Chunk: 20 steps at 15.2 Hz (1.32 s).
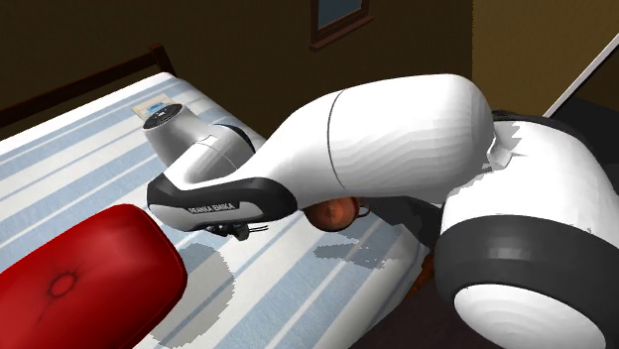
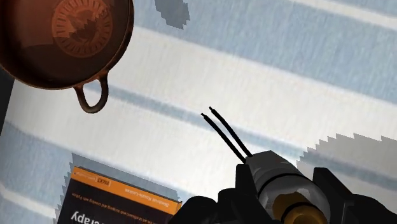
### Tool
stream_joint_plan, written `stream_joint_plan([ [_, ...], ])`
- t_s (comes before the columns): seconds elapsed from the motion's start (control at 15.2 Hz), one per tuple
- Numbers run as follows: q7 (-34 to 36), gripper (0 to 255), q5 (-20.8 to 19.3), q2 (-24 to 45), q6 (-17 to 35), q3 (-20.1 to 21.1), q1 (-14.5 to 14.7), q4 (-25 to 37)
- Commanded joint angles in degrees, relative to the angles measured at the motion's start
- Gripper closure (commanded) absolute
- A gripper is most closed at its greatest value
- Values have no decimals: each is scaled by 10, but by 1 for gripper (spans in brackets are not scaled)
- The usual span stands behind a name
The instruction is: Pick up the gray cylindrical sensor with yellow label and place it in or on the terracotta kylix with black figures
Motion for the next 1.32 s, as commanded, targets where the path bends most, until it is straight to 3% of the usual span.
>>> stream_joint_plan([
  [0.0,0,255,1,-6,-6,1,0,0],
  [0.59,-87,255,8,-105,53,-14,-91,-152],
  [1.25,-199,255,10,-169,87,-45,-183,-240],
])
